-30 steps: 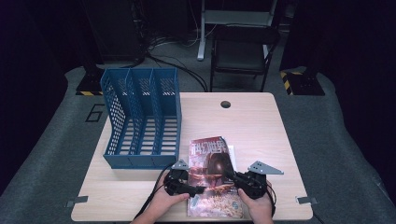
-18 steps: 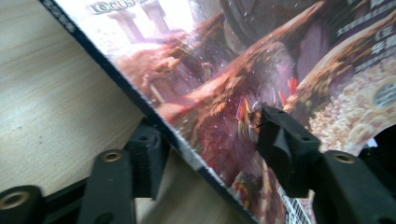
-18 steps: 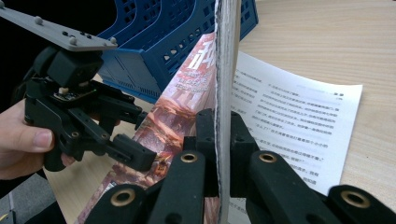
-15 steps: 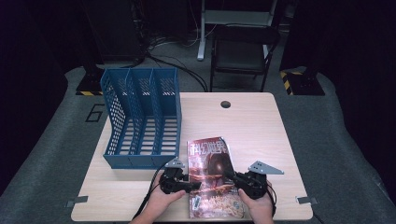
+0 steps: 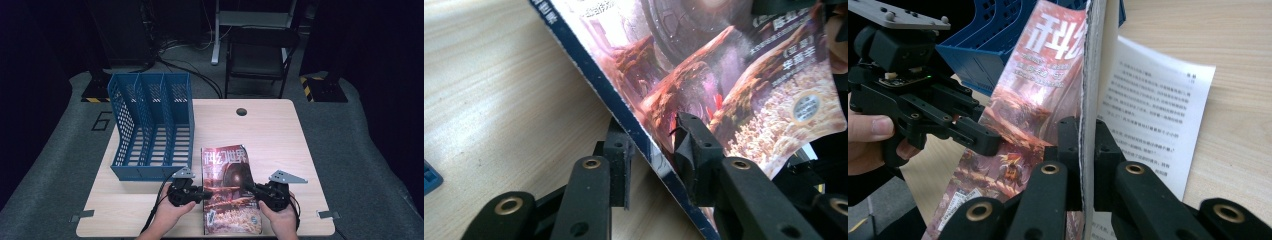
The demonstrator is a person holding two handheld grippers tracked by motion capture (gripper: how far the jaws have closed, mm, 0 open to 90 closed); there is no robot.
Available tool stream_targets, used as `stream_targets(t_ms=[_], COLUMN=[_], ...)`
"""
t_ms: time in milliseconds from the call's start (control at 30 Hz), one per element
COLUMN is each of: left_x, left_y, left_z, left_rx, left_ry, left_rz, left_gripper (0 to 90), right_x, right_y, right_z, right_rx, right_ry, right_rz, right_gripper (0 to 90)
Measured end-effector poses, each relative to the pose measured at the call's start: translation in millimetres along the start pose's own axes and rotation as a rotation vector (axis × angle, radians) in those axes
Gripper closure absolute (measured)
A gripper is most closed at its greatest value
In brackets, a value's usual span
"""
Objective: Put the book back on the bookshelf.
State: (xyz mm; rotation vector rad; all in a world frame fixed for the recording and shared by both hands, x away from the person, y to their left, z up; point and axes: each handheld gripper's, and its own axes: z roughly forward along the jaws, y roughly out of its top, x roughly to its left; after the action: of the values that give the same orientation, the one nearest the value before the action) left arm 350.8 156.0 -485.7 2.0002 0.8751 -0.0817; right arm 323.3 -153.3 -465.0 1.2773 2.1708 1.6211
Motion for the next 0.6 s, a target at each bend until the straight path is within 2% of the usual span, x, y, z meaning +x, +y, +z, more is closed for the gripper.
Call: stream_targets(t_ms=[100, 300, 400, 600], left_x=[-3.9, -10.0, -14.4, -18.3], left_y=[1.7, 4.6, 7.9, 13.1], left_z=[-5.2, -11.0, -15.1, -22.9], left_rx=[-0.013, -0.033, -0.039, -0.055], left_ry=[0.0, -0.021, -0.015, 0.002], left_rz=[0.021, 0.02, 0.047, 0.093], left_gripper=[71.3, 74.3, 75.8, 77.4], right_x=[-2.1, -7.3, -11.2, -10.6], right_y=[2.0, 3.6, 5.7, 11.4], right_z=[-1.0, -0.8, -1.7, -4.4], right_rx=[0.013, 0.035, 0.049, 0.046], right_ry=[0.001, 0.009, 0.013, 0.013], right_rz=[0.019, 0.073, 0.105, 0.104], right_gripper=[86.7, 86.0, 84.9, 84.5])
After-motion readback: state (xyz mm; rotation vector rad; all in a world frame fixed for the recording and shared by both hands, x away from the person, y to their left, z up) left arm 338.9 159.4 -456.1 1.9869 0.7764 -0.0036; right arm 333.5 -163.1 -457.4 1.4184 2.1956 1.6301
